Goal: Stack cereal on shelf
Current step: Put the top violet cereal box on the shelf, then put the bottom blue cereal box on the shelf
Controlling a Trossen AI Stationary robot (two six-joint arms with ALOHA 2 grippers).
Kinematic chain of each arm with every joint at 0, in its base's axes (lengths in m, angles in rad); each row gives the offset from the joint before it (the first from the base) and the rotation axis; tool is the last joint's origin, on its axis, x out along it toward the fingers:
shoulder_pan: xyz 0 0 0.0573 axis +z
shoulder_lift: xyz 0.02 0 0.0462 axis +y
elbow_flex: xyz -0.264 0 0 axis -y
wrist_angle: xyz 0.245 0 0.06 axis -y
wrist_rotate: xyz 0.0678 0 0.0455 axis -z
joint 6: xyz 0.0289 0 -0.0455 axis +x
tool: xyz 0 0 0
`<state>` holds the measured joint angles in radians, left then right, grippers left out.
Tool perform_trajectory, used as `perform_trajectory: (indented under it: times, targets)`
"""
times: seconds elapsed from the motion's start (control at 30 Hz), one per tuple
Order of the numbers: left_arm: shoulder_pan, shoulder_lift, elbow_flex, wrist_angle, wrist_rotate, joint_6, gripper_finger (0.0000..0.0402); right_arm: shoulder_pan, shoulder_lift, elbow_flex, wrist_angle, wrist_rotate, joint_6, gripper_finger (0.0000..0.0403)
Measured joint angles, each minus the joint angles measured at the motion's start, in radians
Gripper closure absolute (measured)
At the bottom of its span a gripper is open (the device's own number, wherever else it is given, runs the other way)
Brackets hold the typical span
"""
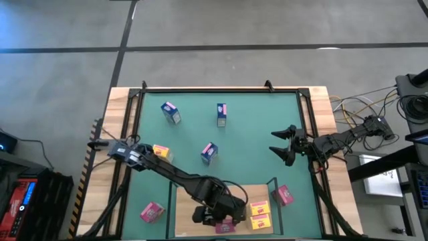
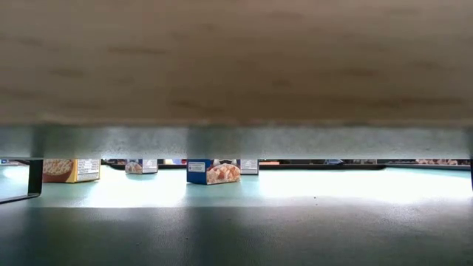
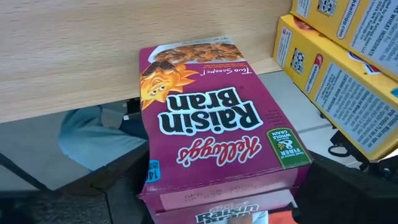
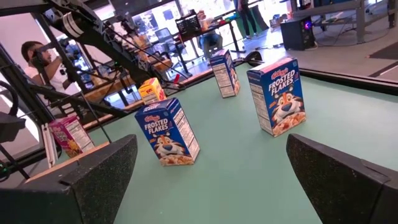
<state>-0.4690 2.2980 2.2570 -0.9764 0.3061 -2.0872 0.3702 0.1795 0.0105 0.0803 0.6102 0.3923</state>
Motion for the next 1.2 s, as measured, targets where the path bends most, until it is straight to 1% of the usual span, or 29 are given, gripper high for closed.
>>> perform_trajectory:
  times: [0.1, 0.27, 0.33, 0.47, 0.57, 0.7, 0.8, 0.93, 1.07, 1.13, 1.2]
  targets:
    - [0.0, 0.0, 0.0, -0.011, 0.0, 0.002, 0.0075, 0.0, 0.0, 0.0, 0.0, 0.0, 0.0, 0.0003]
    - [0.0, 0.0, -0.001, -0.024, 0.0, 0.012, 0.0022, 0.0, 0.0, 0.0, 0.0, 0.0, 0.0, 0.0003]
    - [0.001, 0.0, -0.001, -0.021, 0.0, 0.022, 0.0007, 0.0, 0.0, 0.0, 0.0, 0.0, 0.0, 0.0003]
    - [0.005, 0.0, 0.012, -0.025, -0.002, 0.029, 0.001, 0.0, 0.0, 0.0, 0.0, 0.0, 0.0, 0.0003]
    - [0.009, -0.001, 0.035, -0.044, -0.005, 0.033, 0.0004, 0.0, 0.0, 0.0, 0.0, 0.0, 0.0, 0.0003]
    - [0.016, -0.001, 0.078, -0.127, -0.013, 0.022, 0.0004, 0.0, 0.0, 0.0, 0.0, 0.0, 0.0, 0.0003]
    - [0.022, -0.008, 0.099, -0.196, -0.041, 0.018, 0.0002, 0.0, 0.0, 0.0, 0.0, 0.0, 0.0, 0.0003]
    - [0.045, -0.046, 0.098, -0.296, -0.117, -0.019, 0.0003, 0.0, 0.0, 0.0, 0.0, 0.0, 0.0, 0.0003]
    - [0.084, -0.088, 0.094, -0.386, -0.213, -0.117, 0.0003, 0.0, 0.0, 0.0, 0.0, 0.0, 0.0, 0.0003]
    - [0.107, -0.09, 0.094, -0.424, -0.259, -0.154, 0.0003, 0.0, 0.0, 0.0, 0.0, 0.0, 0.0, 0.0003]
    - [0.135, -0.091, 0.092, -0.463, -0.282, -0.192, 0.0003, 0.0, 0.0, 0.0, 0.0, 0.0, 0.0, 0.0003]
